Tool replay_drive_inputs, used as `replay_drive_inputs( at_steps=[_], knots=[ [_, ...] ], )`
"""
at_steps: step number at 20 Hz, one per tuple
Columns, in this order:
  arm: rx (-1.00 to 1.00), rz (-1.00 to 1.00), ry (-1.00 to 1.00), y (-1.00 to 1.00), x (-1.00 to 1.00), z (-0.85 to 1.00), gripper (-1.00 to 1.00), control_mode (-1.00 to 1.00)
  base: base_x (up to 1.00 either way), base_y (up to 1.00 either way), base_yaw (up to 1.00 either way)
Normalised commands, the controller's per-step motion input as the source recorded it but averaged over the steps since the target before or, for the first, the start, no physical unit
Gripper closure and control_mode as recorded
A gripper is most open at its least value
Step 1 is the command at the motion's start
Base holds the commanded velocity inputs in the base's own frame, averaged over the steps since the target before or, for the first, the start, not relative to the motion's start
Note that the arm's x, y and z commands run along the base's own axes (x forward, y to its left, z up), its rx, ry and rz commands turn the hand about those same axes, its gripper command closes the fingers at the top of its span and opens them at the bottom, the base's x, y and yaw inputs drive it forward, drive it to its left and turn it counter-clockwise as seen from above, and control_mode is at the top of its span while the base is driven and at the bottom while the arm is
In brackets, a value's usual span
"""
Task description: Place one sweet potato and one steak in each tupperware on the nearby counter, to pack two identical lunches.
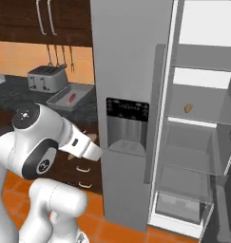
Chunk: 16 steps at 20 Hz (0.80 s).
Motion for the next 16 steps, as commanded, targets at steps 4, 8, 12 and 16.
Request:
replay_drive_inputs(
  at_steps=[4, 8, 12, 16],
  knots=[
    [0.00, 0.00, 0.00, 0.00, 0.00, 0.00, 1.00, 1.00, 0.00, 1.00, 0.62],
    [0.00, 0.00, 0.00, 0.00, 0.00, 0.00, 1.00, 1.00, 0.00, 1.00, 0.59],
    [0.00, 0.00, 0.00, 0.00, 0.00, 0.00, 1.00, 1.00, 0.08, 1.00, 0.47],
    [0.00, 0.00, 0.00, 0.00, 0.00, 0.00, 1.00, 1.00, 0.46, 1.00, 0.23]
  ],
)
